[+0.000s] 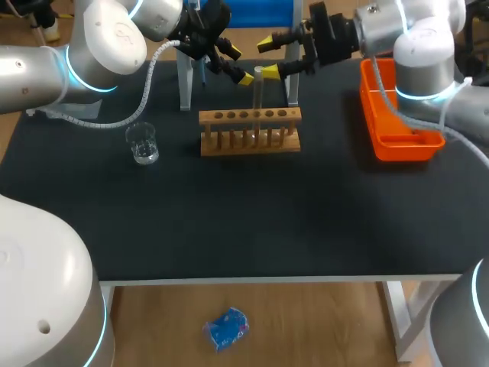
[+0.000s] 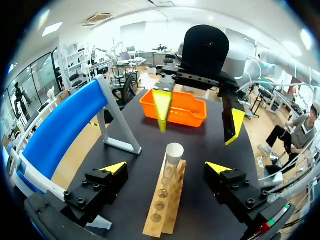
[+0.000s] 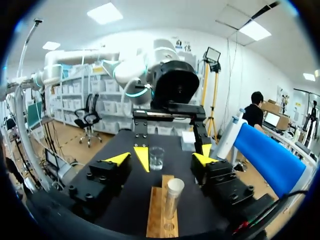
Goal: Invert the test tube, pick up the pipette, mount the tip to pipette, aspirate from beaker and dispense into the tube, eject the tip, return the pipette, and cap with the stopper.
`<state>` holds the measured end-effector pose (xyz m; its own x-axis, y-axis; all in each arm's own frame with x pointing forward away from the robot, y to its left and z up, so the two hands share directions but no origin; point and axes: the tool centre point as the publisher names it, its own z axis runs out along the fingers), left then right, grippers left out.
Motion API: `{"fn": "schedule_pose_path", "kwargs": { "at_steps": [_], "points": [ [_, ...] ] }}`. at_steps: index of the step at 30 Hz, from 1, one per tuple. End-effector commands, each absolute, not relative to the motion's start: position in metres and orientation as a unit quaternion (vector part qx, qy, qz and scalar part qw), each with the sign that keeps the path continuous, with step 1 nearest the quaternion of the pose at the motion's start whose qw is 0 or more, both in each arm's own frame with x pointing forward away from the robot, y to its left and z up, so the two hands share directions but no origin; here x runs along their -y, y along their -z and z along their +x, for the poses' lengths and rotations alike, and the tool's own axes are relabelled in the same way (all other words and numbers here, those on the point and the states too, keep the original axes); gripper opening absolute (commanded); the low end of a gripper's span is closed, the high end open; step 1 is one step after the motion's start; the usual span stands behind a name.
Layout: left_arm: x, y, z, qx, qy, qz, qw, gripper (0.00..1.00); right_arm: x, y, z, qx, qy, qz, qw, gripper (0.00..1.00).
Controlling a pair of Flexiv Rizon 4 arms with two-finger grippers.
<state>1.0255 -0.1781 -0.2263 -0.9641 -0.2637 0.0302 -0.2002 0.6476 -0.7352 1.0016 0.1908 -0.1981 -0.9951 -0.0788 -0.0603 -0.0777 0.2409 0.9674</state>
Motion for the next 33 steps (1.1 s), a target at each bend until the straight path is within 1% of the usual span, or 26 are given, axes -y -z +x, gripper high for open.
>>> {"fn": "schedule_pose_path", "kwargs": {
  "at_steps": [1, 7, 33],
  "points": [
    [0.178, 0.225, 1.026, -0.908, 0.397, -0.128, 0.037, 1.0, -0.193, 0.203, 1.003, 0.767, 0.64, 0.05, 0.007, 0.0],
    [0.178, 0.225, 1.026, -0.908, 0.397, -0.128, 0.037, 1.0, -0.198, 0.206, 1.005, 0.745, 0.666, 0.044, 0.024, 0.0],
    [0.178, 0.225, 1.026, -0.908, 0.397, -0.128, 0.037, 1.0, -0.204, 0.22, 1.025, 0.729, 0.681, 0.023, 0.057, 0.0]
  ]
}}
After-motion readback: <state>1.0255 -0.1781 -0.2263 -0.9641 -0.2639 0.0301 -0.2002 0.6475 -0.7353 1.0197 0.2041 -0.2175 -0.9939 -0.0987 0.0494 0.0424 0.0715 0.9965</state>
